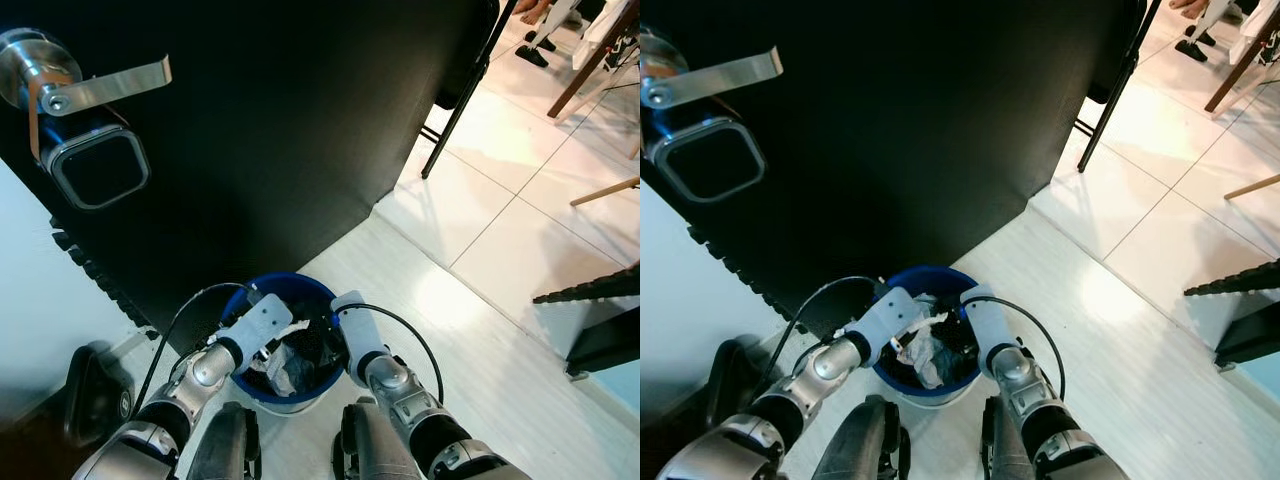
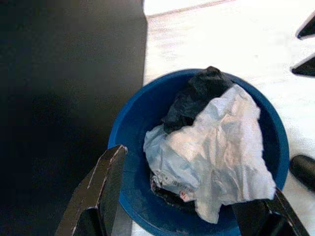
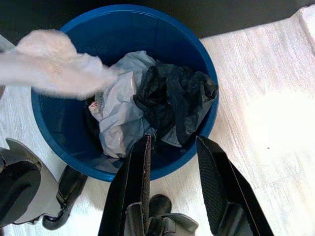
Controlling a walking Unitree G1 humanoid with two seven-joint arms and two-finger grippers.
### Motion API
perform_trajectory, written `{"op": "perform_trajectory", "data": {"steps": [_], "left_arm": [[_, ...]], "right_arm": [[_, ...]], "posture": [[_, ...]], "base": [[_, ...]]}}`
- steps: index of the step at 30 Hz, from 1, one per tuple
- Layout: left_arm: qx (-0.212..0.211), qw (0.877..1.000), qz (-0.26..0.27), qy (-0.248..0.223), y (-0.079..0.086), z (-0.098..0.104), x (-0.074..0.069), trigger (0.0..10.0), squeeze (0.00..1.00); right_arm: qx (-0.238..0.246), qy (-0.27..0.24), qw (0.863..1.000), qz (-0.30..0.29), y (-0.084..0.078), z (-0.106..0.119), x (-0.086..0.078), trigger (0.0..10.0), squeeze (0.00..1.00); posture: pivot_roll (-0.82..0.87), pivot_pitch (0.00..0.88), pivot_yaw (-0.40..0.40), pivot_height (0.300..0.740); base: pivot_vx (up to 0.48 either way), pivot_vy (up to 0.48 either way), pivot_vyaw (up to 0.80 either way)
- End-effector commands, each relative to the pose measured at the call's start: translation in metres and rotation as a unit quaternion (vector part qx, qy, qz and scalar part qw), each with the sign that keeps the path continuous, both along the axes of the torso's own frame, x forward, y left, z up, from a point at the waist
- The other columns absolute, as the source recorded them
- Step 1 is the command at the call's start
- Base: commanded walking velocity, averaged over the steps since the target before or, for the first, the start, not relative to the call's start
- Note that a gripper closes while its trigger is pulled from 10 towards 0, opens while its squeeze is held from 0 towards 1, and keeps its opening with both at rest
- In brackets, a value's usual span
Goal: Clean up the room
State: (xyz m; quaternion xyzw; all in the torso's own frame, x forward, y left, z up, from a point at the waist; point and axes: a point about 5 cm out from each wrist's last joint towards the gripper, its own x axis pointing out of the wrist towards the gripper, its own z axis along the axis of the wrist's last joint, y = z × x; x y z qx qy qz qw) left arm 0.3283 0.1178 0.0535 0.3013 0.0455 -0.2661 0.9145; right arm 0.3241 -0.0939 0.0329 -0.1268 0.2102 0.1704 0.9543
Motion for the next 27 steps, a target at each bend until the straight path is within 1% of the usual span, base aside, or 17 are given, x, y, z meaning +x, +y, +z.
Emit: {"op": "perform_trajectory", "data": {"steps": [1, 4, 5, 7, 8, 10, 11, 12, 15, 16, 18, 19, 20, 21, 22, 26, 27], "left_arm": [[0.024, 0.999, -0.011, 0.022, -0.003, -0.011, -0.007, 10.0, 0.0], [0.032, 0.999, -0.014, 0.027, -0.001, -0.012, -0.006, 10.0, 0.0], [0.044, 0.998, -0.001, 0.053, 0.003, -0.018, -0.007, 10.0, 0.09], [0.044, 0.998, -0.001, 0.053, 0.003, -0.018, -0.007, 10.0, 0.09], [0.022, 0.994, 0.043, 0.097, 0.008, -0.023, -0.007, 10.0, 0.0], [0.022, 0.994, 0.043, 0.097, 0.008, -0.023, -0.007, 10.0, 0.0], [-0.03, 0.986, 0.101, 0.129, 0.012, -0.024, -0.003, 10.0, 0.0], [-0.074, 0.978, 0.13, 0.144, 0.012, -0.021, 0.001, 10.0, 0.0], [-0.074, 0.978, 0.13, 0.144, 0.012, -0.021, 0.001, 10.0, 0.0], [-0.12, 0.969, 0.154, 0.153, 0.01, -0.018, 0.004, 10.0, 0.0], [-0.12, 0.969, 0.154, 0.153, 0.01, -0.018, 0.004, 10.0, 0.0], [-0.151, 0.961, 0.168, 0.157, 0.008, -0.015, 0.007, 10.0, 0.0], [-0.148, 0.964, 0.164, 0.15, 0.006, -0.013, 0.008, 10.0, 0.0], [-0.104, 0.977, 0.138, 0.127, 0.004, -0.012, 0.008, 10.0, 0.0], [-0.069, 0.985, 0.115, 0.109, 0.001, -0.011, 0.007, 10.0, 0.0], [-0.068, 0.985, 0.108, 0.115, -0.001, -0.013, 0.005, 10.0, 0.0], [-0.079, 0.982, 0.12, 0.12, -0.001, -0.013, 0.006, 10.0, 0.0]], "right_arm": [[0.006, 0.014, 1.0, -0.007, -0.001, -0.009, -0.008, 10.0, 0.0], [0.006, 0.014, 1.0, -0.007, -0.002, -0.009, -0.008, 10.0, 0.0], [0.004, 0.015, 1.0, -0.007, -0.003, -0.01, -0.008, 10.0, 0.0], [0.004, 0.015, 1.0, -0.007, -0.003, -0.01, -0.008, 10.0, 0.0], [0.002, 0.016, 1.0, -0.007, -0.005, -0.011, -0.009, 10.0, 0.0], [0.002, 0.016, 1.0, -0.007, -0.005, -0.011, -0.009, 10.0, 0.0], [0.001, 0.016, 1.0, -0.007, -0.006, -0.012, -0.01, 10.0, 0.0], [0.001, 0.017, 1.0, -0.008, -0.007, -0.013, -0.011, 10.0, 0.0], [0.001, 0.017, 1.0, -0.008, -0.007, -0.013, -0.011, 10.0, 0.0], [0.001, 0.016, 1.0, -0.008, -0.007, -0.013, -0.012, 10.0, 0.0], [0.001, 0.016, 1.0, -0.008, -0.007, -0.013, -0.012, 10.0, 0.0], [0.001, 0.016, 1.0, -0.008, -0.007, -0.013, -0.012, 10.0, 0.0], [0.001, 0.016, 1.0, -0.008, -0.007, -0.013, -0.012, 10.0, 0.0], [0.001, 0.015, 1.0, -0.008, -0.006, -0.013, -0.012, 10.0, 0.0], [0.001, 0.015, 1.0, -0.009, -0.006, -0.013, -0.012, 10.0, 0.0], [0.001, 0.015, 1.0, -0.009, -0.007, -0.013, -0.012, 10.0, 0.0], [0.001, 0.015, 1.0, -0.009, -0.007, -0.014, -0.013, 10.0, 0.0]], "posture": [[-0.08, 0.353, -0.035, 0.643], [-0.08, 0.349, -0.033, 0.643], [-0.08, 0.349, -0.035, 0.643], [-0.08, 0.349, -0.035, 0.643], [-0.08, 0.352, -0.036, 0.643], [-0.08, 0.352, -0.036, 0.643], [-0.09, 0.351, -0.041, 0.643], [-0.09, 0.35, -0.041, 0.643], [-0.09, 0.35, -0.041, 0.643], [-0.09, 0.35, -0.041, 0.643], [-0.09, 0.35, -0.041, 0.643], [-0.09, 0.353, -0.036, 0.643], [-0.09, 0.354, -0.035, 0.643], [-0.09, 0.358, -0.034, 0.643], [-0.09, 0.358, -0.034, 0.643], [-0.09, 0.359, -0.033, 0.643], [-0.09, 0.358, -0.032, 0.643]], "base": [[0.0, 0.0, 0.0], [0.0, 0.0, 0.0], [0.0, 0.0, 0.0], [0.0, 0.0, 0.0], [0.0, 0.0, 0.0], [0.0, 0.0, 0.0], [0.0, 0.0, 0.0], [0.0, 0.0, 0.0], [0.0, 0.0, 0.0], [0.0, 0.0, 0.0], [0.0, 0.0, 0.0], [0.0, 0.0, 0.0], [0.0, 0.0, 0.0], [0.0, 0.0, 0.0], [0.0, 0.0, 0.0], [0.0, 0.0, 0.0], [0.0, 0.0, 0.0]]}}
